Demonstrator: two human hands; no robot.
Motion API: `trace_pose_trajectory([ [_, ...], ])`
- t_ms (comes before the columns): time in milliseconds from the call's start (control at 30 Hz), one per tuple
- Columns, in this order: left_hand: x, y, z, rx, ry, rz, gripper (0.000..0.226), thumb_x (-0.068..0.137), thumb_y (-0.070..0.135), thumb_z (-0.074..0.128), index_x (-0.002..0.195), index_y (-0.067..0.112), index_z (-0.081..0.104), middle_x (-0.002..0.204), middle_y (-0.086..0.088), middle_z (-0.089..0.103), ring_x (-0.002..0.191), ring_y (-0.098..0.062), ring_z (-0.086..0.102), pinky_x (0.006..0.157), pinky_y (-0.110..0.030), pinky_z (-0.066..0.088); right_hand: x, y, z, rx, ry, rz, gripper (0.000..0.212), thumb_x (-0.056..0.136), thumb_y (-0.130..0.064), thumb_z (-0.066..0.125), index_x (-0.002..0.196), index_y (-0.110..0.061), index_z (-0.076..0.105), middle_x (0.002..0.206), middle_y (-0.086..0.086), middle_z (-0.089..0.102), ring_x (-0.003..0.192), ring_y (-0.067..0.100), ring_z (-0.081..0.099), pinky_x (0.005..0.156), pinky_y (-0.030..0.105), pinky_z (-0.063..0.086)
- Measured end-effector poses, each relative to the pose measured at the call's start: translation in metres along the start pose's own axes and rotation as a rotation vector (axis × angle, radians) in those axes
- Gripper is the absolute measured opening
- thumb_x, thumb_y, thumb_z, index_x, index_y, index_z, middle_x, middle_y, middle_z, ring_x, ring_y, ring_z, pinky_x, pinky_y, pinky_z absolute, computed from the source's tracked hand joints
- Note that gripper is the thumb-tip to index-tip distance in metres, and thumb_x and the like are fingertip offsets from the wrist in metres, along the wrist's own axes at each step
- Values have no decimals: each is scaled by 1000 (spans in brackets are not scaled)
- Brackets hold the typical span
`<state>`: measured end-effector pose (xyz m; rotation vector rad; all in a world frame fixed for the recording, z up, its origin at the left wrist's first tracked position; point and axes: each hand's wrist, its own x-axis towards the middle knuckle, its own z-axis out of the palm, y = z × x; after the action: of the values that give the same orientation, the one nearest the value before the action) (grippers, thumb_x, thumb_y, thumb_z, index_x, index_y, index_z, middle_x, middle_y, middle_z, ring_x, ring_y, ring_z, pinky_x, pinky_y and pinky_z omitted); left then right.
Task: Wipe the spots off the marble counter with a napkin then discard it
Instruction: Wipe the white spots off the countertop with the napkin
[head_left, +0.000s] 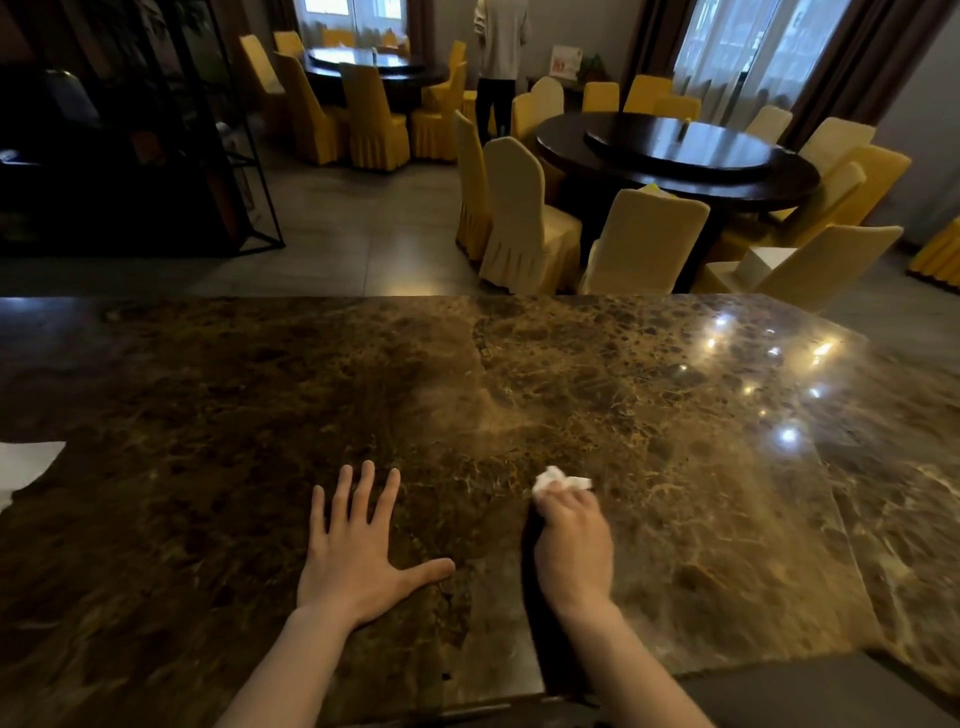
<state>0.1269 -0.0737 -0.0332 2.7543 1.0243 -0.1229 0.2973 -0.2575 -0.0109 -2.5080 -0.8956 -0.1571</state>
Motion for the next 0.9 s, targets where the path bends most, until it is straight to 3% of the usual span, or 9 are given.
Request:
trace_pose_trajectory([
  [167, 2, 1, 3, 14, 5, -8, 139, 50, 117, 3, 159, 35, -24, 172, -1, -29, 155, -26, -34, 130, -61, -10, -25, -3, -4, 82, -163, -409, 33, 84, -12, 77, 114, -25, 74, 124, -10, 69, 120, 14, 56, 86, 30, 57],
  [233, 2, 0, 3, 9, 7, -5, 139, 50, 117, 4, 159, 35, -25, 171, -1, -30, 155, -26, -34, 130, -61, -11, -14, 24, -17, 49, -134, -298, 33, 83, -12, 79, 111, -28, 76, 120, -8, 73, 116, 15, 61, 87, 32, 56],
  [333, 2, 0, 2, 2, 0, -4, 139, 50, 117, 6, 158, 35, -26, 170, -2, -30, 155, -27, -34, 130, -61, -11, 16, 56, -29, -8, -34, 86, 36, 78, 9, 70, 102, -16, 80, 106, 9, 76, 106, 32, 65, 80, 40, 55],
  [400, 3, 0, 2, 16, -9, -8, 139, 50, 117, 4, 156, 35, -29, 169, -2, -33, 154, -27, -36, 130, -62, -13, 24, 41, -24, -83, 10, 122, 34, 84, 7, 61, 108, -12, 76, 111, 10, 72, 110, 33, 61, 83, 39, 53],
  [500, 5, -1, 3, 14, -20, -8, 139, 50, 117, 5, 156, 34, -30, 169, -2, -34, 154, -27, -37, 130, -62, -13, 12, -15, 2, -18, -43, -71, 39, 92, -1, 57, 126, -18, 66, 135, -1, 63, 126, 20, 50, 100, 31, 48],
  [667, 5, -2, 4, 28, -39, -14, 139, 48, 117, 3, 154, 35, -33, 168, -1, -36, 153, -26, -39, 129, -61, -14, -8, -44, 6, 89, -228, -455, 25, 91, -23, 67, 113, -31, 73, 116, -12, 70, 109, 13, 56, 80, 30, 55],
  [767, 4, -2, 3, 19, -35, -12, 137, 50, 117, 7, 153, 37, -34, 167, 0, -38, 151, -25, -41, 129, -60, -17, 25, 4, -17, 6, -94, -155, 14, 97, -23, 60, 99, -28, 73, 96, -7, 70, 94, 17, 61, 71, 34, 53],
  [833, 4, -2, 1, 17, -31, -15, 137, 50, 117, 8, 153, 37, -34, 167, 0, -38, 151, -25, -41, 128, -60, -18, 45, 26, -23, -43, -31, 69, 20, 96, -14, 55, 101, -22, 73, 97, 2, 69, 97, 24, 63, 73, 35, 51],
  [900, 4, 0, 2, 16, -45, -18, 137, 50, 117, 8, 154, 37, -33, 167, 0, -38, 151, -26, -41, 128, -60, -18, 50, 10, -14, -82, 41, 120, 22, 96, -8, 50, 101, -18, 69, 98, 7, 66, 96, 25, 64, 72, 33, 51],
])
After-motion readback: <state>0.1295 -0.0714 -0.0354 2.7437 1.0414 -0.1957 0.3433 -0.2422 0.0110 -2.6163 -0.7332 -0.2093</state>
